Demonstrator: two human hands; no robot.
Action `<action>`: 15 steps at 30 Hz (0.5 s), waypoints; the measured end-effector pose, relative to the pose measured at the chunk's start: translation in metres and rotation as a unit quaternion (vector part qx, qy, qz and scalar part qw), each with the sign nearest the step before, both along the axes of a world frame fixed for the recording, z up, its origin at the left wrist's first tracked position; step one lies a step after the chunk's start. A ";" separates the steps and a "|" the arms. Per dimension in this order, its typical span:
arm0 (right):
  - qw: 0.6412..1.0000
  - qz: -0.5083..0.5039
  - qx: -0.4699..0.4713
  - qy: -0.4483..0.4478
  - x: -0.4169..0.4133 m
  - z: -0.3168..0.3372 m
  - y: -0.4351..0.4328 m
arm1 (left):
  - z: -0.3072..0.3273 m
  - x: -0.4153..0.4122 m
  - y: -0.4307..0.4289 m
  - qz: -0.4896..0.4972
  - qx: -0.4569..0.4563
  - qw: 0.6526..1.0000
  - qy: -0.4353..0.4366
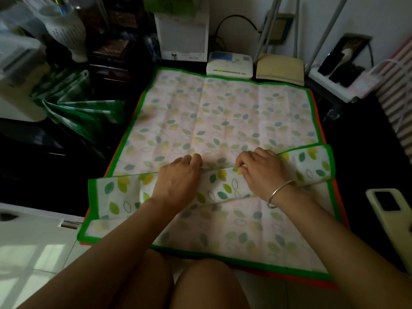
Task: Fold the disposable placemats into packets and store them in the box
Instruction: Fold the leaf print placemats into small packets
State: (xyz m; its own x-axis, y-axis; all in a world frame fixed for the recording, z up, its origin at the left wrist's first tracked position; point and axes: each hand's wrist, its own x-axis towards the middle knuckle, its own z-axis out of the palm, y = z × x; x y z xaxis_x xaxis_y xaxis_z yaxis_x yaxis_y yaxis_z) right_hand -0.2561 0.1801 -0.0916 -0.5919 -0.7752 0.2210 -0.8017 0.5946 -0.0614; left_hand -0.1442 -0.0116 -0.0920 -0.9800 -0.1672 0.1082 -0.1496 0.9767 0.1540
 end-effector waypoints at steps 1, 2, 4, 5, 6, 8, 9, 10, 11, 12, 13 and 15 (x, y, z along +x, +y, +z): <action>1.000 0.000 -0.016 -0.020 -0.002 -0.002 -0.001 | -0.003 0.000 -0.002 0.005 0.018 1.000 0.013; 0.999 -0.005 -0.032 -0.037 -0.003 -0.003 0.000 | -0.006 0.000 -0.004 0.003 0.029 0.999 0.024; 0.996 -0.018 -0.055 -0.071 -0.006 -0.006 0.000 | -0.012 -0.001 -0.007 -0.012 0.041 0.998 0.044; 0.994 -0.020 -0.063 -0.086 -0.008 -0.009 0.000 | -0.014 -0.002 -0.009 -0.018 0.043 0.997 0.054; 0.993 -0.022 -0.071 -0.096 -0.009 -0.010 0.000 | -0.016 -0.003 -0.011 -0.020 0.046 0.997 0.063; 0.991 -0.024 -0.088 -0.097 -0.010 -0.011 0.000 | -0.018 -0.003 -0.012 -0.018 0.050 0.995 0.082; 0.991 -0.026 -0.095 -0.094 -0.009 -0.013 0.001 | -0.019 -0.002 -0.012 -0.019 0.053 0.994 0.089; 0.990 -0.030 -0.101 -0.093 -0.009 -0.014 0.001 | -0.019 -0.001 -0.013 -0.020 0.059 0.994 0.093; 0.990 -0.033 -0.106 -0.091 -0.010 -0.016 0.002 | -0.020 -0.001 -0.013 -0.020 0.066 0.993 0.095; 0.989 -0.036 -0.108 -0.093 -0.011 -0.017 0.002 | -0.020 -0.001 -0.014 -0.021 0.072 0.993 0.096; 0.989 -0.038 -0.109 -0.095 -0.011 -0.018 0.002 | -0.021 -0.001 -0.014 -0.023 0.079 0.992 0.098; 0.990 -0.033 -0.104 -0.088 -0.010 -0.018 0.001 | -0.023 -0.001 -0.017 -0.026 0.090 0.990 0.107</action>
State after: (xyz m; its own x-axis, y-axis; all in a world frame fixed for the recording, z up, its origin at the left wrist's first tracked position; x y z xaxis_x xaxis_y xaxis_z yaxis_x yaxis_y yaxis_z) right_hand -0.2660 0.1808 -0.1098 -0.6827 -0.6823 0.2615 -0.7281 0.6046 -0.3232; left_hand -0.1455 -0.0281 -0.1151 -0.9458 -0.1525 0.2868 -0.0448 0.9358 0.3497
